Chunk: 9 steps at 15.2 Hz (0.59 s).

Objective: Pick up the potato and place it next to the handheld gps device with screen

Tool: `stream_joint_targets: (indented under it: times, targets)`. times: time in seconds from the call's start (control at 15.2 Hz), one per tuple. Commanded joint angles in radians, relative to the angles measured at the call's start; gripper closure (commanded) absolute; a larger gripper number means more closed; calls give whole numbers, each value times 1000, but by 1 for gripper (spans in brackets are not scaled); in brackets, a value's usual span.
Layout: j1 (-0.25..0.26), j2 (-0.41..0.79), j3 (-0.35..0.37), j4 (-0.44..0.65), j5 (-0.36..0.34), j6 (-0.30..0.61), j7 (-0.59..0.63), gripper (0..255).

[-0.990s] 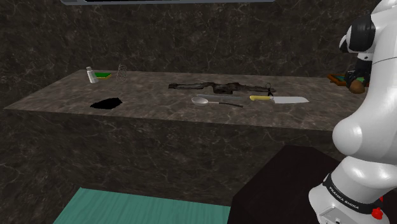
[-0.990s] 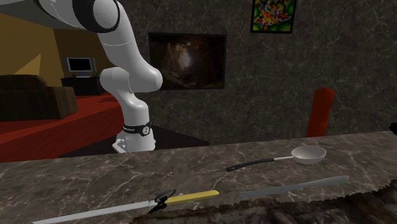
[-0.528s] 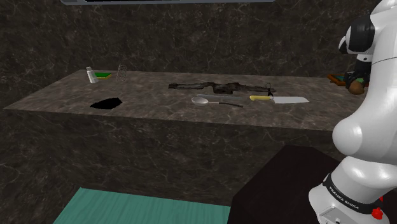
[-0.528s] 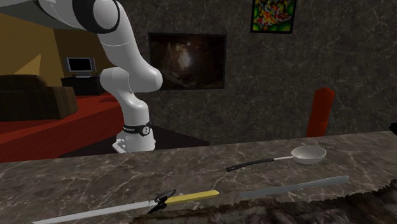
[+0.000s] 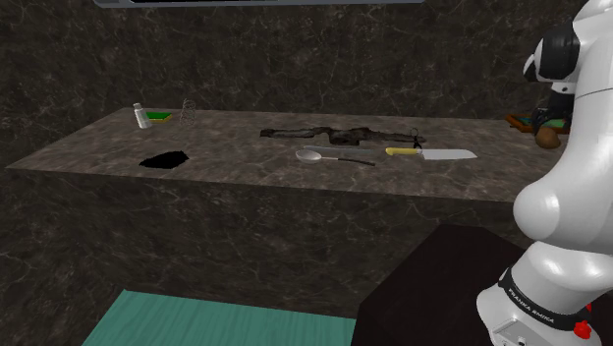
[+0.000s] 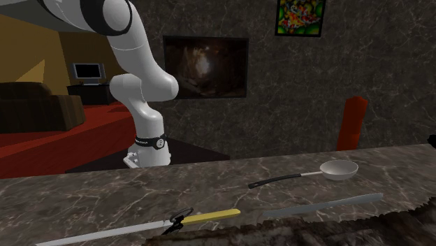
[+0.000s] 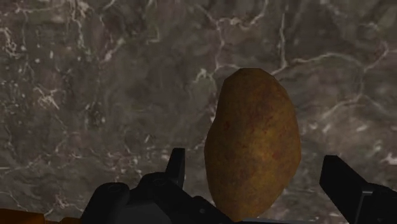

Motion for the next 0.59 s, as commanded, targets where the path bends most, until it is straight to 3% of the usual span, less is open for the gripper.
stream_joint_targets:
  times: [0.0, 0.13, 0.53]
  targets:
    - [8, -24, -8, 17, -12, -38, 7, 0]
    - [16, -49, -17, 37, -25, -83, 15, 0]
    - [16, -50, -16, 37, -25, -83, 15, 0]
